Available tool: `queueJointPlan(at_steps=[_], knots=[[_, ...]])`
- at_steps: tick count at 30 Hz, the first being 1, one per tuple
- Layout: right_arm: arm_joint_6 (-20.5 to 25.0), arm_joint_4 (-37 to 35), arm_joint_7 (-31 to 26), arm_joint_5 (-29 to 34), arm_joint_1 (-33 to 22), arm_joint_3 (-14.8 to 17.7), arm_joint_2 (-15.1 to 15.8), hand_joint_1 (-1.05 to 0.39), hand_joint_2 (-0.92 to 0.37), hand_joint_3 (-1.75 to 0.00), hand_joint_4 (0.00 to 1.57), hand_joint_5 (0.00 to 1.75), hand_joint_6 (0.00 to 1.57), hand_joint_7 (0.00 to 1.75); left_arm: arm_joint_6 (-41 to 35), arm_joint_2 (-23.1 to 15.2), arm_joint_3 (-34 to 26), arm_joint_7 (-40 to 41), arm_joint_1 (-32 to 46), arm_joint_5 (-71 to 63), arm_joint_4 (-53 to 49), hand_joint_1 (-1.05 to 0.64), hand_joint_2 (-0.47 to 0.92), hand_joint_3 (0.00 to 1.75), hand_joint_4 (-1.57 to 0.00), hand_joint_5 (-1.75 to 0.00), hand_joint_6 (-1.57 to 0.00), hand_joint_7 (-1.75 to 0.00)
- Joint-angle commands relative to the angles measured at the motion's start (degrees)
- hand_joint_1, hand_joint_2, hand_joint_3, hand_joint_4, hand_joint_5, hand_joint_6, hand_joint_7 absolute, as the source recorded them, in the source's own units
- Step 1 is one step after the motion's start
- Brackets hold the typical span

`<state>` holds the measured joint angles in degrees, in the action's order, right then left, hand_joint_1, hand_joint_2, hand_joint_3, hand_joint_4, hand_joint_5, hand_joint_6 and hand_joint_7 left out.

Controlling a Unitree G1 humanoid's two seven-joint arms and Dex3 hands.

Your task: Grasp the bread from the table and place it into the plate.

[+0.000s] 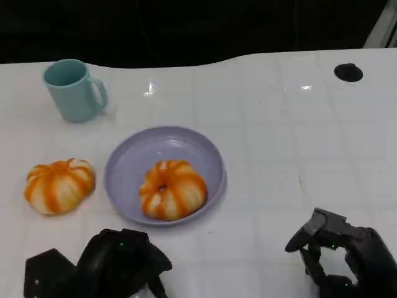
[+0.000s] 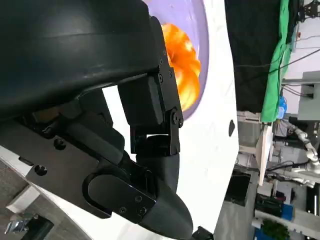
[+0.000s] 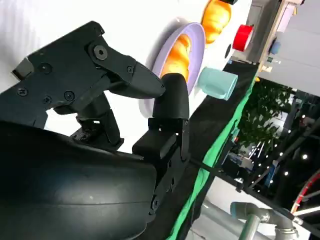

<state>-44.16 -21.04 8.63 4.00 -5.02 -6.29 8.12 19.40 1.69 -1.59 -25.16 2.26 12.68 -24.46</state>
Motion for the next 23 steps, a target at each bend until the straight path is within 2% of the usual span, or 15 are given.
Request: queueJointPlan(at_steps=[1,9,23], knots=[[-1.3,-1.8,-0.9,0.5,0.7,0.8,-0.1,-0.36,-0.60,-1.00,0.78,1.75,0.69,1.50,0.0,-1.2,-0.8,-1.1,-0.6,0.9,-1.0,-1.05,0.78,0.00,-1.51,-0.91,-1.57,-0.49],[-3.3,-4.1,-1.5,1.6,1.4,1.2,-0.2,-0.38,-0.61,-0.97,0.78,1.75,0.69,1.49,0.4,-1.2,-1.4,-1.4,-1.0,0.6,-1.8,-1.05,0.79,0.01,-1.50,-0.92,-1.57,-0.48],[-3.1,-4.0,-1.8,2.3,1.0,1.4,-0.2,-0.38,-0.63,-0.93,0.80,1.75,0.72,1.44,0.3,-1.0,-1.5,-1.4,-1.6,0.4,-2.4,-1.05,0.78,0.00,-1.50,-0.93,-1.57,-0.49]])
